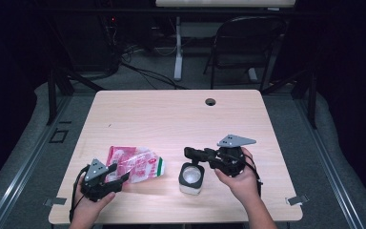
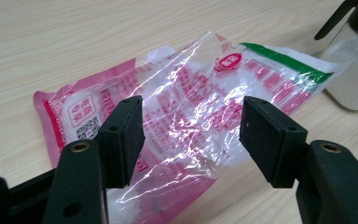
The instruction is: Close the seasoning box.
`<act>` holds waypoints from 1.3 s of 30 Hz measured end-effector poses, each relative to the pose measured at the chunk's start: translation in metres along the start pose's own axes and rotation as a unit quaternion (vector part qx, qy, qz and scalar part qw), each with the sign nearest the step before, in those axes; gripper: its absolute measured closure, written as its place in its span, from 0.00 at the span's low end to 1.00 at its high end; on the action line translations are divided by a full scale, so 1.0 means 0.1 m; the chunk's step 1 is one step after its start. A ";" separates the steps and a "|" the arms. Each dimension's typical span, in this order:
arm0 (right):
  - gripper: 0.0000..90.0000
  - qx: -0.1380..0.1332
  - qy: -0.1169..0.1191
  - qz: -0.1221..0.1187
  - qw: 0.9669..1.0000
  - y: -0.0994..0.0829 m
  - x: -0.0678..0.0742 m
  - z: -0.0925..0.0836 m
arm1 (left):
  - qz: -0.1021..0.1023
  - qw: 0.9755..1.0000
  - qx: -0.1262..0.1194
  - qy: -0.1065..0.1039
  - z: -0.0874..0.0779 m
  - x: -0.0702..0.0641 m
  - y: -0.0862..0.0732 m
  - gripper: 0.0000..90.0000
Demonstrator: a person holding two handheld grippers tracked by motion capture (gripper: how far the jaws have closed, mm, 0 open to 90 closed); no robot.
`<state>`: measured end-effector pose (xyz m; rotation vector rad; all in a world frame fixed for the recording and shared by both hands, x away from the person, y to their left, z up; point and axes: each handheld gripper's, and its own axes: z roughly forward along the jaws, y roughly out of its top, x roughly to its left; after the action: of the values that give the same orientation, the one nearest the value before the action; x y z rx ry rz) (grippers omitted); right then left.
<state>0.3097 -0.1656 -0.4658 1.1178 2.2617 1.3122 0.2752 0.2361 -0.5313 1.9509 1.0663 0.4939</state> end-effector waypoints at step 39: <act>0.65 -0.008 -0.018 -0.024 1.000 -0.26 0.34 -0.07 | -0.002 1.000 -0.010 -0.007 0.24 -0.03 0.23 0.47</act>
<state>0.2715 -0.1519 -0.4796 1.0674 2.2341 1.2781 0.3009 0.2149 -0.5264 1.9306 1.0536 0.4869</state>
